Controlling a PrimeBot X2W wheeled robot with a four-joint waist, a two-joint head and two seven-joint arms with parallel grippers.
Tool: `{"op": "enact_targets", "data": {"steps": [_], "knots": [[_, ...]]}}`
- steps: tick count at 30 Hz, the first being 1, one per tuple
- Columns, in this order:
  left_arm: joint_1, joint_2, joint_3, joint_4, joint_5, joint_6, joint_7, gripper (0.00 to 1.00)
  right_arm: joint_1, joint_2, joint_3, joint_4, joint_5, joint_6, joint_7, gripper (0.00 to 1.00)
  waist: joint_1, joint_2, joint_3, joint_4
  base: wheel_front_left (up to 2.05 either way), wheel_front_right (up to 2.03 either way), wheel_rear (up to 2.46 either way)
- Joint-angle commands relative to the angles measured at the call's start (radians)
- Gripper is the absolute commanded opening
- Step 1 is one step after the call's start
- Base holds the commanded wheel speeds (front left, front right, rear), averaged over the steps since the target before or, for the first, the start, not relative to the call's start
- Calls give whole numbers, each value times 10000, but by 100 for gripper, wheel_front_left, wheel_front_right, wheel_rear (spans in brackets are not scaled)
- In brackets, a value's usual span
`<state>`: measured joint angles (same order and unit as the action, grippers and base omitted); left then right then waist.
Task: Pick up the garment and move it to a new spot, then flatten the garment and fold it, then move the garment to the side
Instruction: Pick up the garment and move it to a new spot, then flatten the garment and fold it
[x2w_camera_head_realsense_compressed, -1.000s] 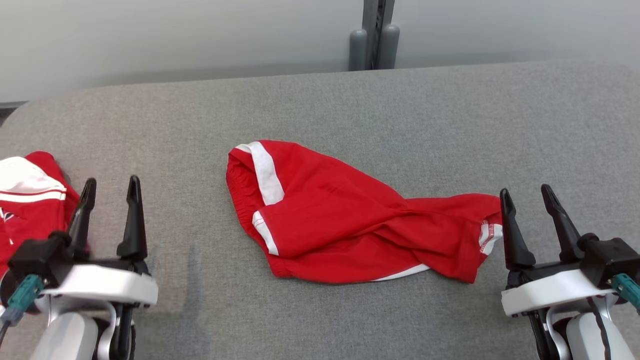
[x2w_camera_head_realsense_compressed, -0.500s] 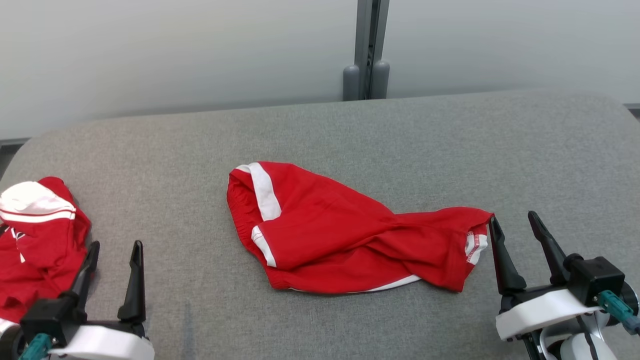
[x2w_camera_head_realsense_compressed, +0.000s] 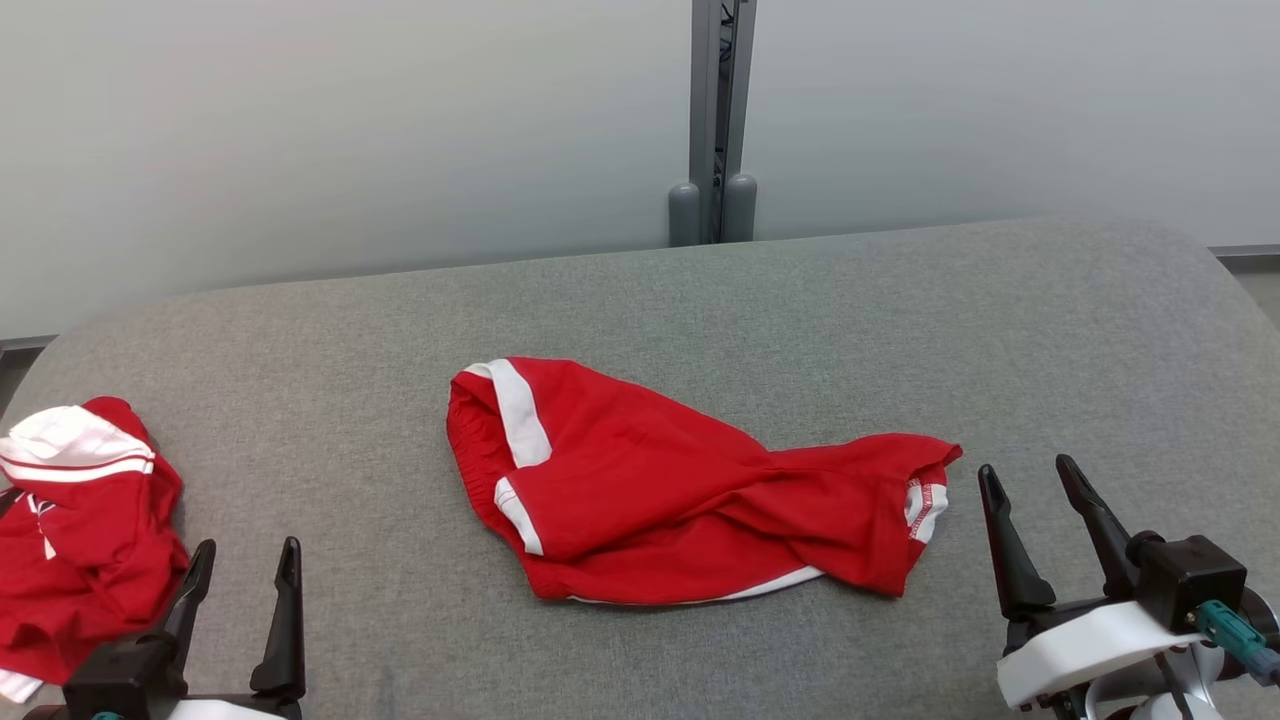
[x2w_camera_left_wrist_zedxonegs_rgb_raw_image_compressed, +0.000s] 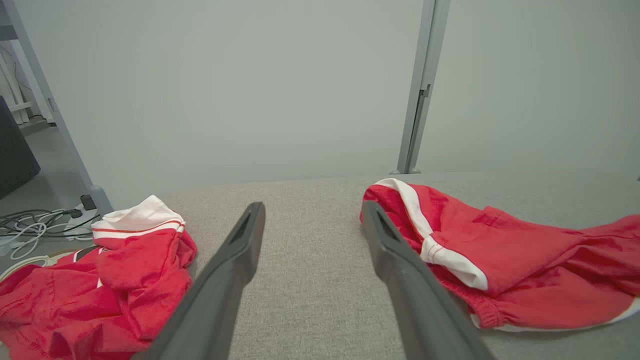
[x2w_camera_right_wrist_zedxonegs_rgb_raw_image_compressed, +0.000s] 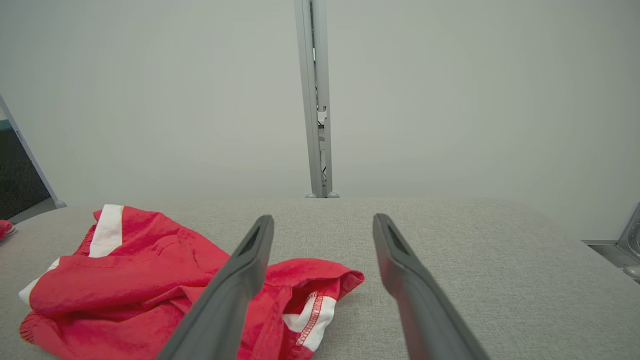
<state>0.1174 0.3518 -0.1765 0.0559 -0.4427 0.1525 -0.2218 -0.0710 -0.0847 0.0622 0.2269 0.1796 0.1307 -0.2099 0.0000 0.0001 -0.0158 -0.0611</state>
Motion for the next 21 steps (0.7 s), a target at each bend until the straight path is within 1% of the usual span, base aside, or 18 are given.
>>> {"op": "enact_targets", "data": {"steps": [1,8,21], "knots": [[60,23,24,-59,-44,78,7,100,86,-26,-45,-40,52,1,30,100,0,-1,-17,-7,0,0,0],[124,27,22,-117,-69,249,111,100,100,10,-31,9,88,1,53,100,0,-1,-62,-6,0,0,0],[48,46,-39,-87,-151,318,174,100,-19,-2,70,103,160,1,50,100,0,-1,-48,66,0,0,0]]}}
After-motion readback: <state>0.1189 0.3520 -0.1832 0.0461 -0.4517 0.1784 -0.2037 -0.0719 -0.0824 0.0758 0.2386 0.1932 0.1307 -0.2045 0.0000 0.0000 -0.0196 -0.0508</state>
